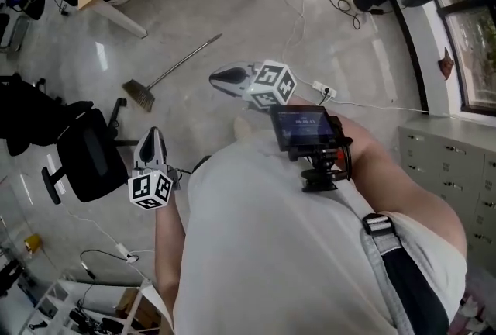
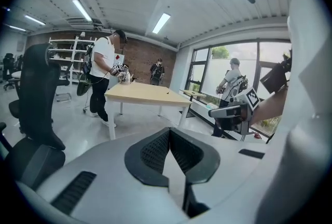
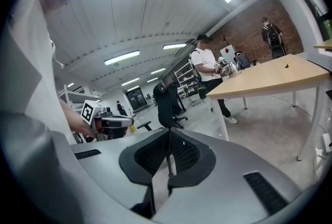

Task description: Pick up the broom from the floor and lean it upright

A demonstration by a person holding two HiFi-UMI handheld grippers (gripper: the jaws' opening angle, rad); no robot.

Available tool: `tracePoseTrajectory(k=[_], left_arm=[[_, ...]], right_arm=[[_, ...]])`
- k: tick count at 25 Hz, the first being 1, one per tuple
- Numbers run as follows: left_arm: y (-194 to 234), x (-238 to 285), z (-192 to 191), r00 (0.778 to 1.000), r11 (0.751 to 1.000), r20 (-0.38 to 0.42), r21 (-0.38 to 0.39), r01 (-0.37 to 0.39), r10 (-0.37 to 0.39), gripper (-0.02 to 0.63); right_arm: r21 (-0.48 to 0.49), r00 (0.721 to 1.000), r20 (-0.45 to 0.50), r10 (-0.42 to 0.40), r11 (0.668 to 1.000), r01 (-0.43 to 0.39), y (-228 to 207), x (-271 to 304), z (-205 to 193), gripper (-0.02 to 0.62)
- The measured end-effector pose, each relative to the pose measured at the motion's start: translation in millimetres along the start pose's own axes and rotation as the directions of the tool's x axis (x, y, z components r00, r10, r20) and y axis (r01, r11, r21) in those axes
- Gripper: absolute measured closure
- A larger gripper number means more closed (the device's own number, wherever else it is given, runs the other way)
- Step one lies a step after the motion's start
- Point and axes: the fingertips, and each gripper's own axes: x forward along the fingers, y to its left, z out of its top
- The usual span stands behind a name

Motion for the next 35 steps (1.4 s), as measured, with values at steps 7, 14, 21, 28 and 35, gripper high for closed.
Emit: tracePoseTrajectory(k=[7, 14, 21, 28, 35], left_arm=[[27, 19, 21, 0.999, 0.999, -0.012, 0.036, -0.03, 0.03, 0.598], [57, 53, 30, 0.998, 0.998, -0.052, 0.058, 0.031, -0.028, 0.598], [104, 110, 29, 0.977, 0.981, -0.152, 0.102, 0.164, -0.148, 0.598], [142, 153, 24, 0.912, 0.928, -0.286, 0.141, 0.345, -0.296, 0.598], [155, 179, 17, 0.867, 0.902, -0.35, 0.118, 0.416, -0.354, 0.598]], right_arm=[[0.024, 0.999, 0.017, -0.037, 0.999, 0.037, -34, 1, 6, 0.577], [0.057, 0.99, 0.043, -0.133, 0.99, 0.131, -69, 6, 13, 0.577], [0.106, 0.969, 0.016, -0.245, 0.964, 0.242, -100, 36, 20, 0.577], [0.174, 0.929, -0.017, -0.369, 0.914, 0.367, -131, 73, 16, 0.577], [0.248, 0.895, -0.058, -0.443, 0.862, 0.443, -147, 75, -16, 0.577]])
